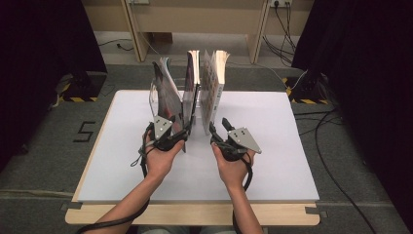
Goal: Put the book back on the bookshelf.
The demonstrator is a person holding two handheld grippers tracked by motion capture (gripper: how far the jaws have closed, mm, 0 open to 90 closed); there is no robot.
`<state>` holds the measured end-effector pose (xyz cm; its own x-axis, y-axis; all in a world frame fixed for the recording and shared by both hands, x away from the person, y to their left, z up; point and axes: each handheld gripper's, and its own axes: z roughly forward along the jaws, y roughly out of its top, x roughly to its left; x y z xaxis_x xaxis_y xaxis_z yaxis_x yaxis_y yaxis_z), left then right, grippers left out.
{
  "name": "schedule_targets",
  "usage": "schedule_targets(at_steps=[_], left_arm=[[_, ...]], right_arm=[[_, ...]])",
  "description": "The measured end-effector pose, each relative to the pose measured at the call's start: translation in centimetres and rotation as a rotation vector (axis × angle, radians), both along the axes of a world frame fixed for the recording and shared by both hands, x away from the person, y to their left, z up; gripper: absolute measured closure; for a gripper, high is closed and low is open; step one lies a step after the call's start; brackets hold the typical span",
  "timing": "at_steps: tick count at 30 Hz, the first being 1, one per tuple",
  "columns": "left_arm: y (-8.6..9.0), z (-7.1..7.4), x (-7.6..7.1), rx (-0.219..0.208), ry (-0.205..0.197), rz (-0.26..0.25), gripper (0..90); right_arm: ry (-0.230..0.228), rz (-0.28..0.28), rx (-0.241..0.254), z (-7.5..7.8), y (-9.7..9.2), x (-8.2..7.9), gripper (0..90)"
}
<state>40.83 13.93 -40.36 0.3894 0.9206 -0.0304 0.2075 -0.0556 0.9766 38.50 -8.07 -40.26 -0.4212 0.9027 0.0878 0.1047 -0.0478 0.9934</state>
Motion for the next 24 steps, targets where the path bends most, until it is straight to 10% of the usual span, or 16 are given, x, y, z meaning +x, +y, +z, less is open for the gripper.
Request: schedule_targets(at_steps=[24], left_arm=[[0.66, 0.34, -0.38, 0.046, -0.027, -0.014, 71.1]], right_arm=[[0.009, 0.003, 0.012, -0.25, -0.2, 0.03, 51.4]])
